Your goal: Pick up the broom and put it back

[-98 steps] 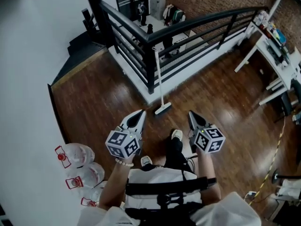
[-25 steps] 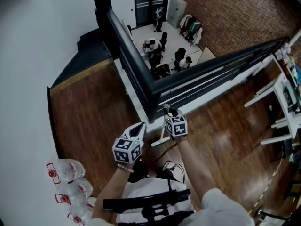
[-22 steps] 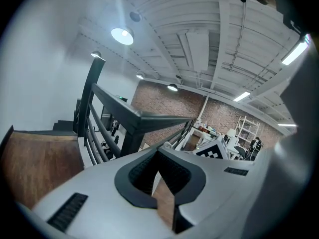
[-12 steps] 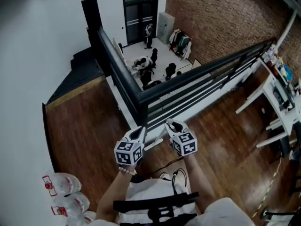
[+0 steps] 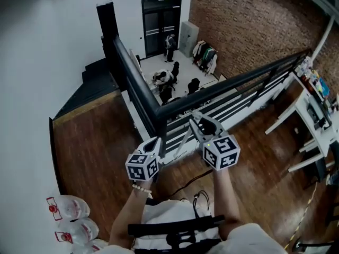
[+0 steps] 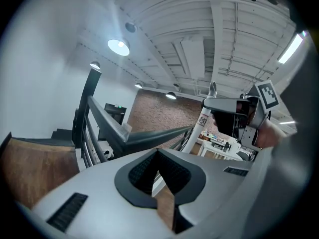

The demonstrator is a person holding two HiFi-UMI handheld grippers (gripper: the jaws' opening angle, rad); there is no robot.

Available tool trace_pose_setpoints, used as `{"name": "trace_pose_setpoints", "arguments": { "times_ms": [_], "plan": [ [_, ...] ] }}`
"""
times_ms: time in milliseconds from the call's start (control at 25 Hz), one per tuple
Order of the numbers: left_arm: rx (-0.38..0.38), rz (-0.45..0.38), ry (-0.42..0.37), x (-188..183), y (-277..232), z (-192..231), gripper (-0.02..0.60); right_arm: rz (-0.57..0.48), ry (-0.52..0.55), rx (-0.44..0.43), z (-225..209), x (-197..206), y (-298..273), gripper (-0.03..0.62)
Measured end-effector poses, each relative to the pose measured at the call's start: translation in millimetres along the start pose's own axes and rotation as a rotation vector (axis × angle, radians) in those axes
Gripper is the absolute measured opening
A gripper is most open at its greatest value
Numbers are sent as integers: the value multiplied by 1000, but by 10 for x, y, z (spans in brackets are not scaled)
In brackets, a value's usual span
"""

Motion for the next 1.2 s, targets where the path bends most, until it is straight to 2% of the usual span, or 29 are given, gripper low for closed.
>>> {"name": "trace_pose_setpoints", "arguments": {
  "times_ms": [160,360,840,1040,1200],
  "plan": [
    [-1,-7,-11,-127,14,-13,-3,-3,-36,33,-55,67,-3,127],
    [-17,-20,-33,-255,47,68,-3,-4,-59,20,-59,89,-65,127],
    [-29,-11,9,-141,111,224,-3,0,-77,-3,13,112,-42,127],
    [-29,1,15,-117,122,221,-3,46,-66,5,-40,269,-32,127],
    [-30,12,20,-64,152,218,-3,105,-56,6,-132,609,-101,127]
  ]
}}
Point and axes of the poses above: the fingertips, and each gripper's own axes: y backward along the fingers, z to its left, x out of its underside, the point moved 7 cm from there along y, backward along the fingers, and after that the axes turned 14 degrees about -y, right-handed, at the moved point
